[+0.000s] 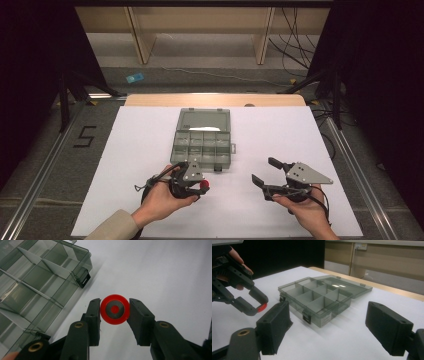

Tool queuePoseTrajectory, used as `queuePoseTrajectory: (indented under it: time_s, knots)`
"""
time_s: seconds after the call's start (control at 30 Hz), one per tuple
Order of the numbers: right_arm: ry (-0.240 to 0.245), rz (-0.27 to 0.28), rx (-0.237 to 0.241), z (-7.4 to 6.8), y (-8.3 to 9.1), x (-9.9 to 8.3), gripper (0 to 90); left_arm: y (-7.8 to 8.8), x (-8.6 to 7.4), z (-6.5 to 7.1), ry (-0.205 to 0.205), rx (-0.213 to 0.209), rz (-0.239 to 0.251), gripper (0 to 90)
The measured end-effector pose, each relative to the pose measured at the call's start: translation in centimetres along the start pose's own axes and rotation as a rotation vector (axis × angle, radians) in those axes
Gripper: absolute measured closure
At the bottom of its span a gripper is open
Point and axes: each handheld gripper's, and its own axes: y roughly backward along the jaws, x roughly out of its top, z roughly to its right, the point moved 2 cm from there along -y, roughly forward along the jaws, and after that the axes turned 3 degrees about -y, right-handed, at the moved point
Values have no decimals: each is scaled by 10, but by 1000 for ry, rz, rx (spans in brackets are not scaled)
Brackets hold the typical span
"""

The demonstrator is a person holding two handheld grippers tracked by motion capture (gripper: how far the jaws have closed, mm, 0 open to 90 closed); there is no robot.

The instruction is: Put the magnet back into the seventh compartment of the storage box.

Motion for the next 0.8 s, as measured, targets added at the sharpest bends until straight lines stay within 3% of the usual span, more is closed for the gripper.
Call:
queuePoseTrajectory:
  time_s: [0.8]
  knots:
    - [0,7,-2,0,0,0,210,0,5,-12,21,26,15,629]
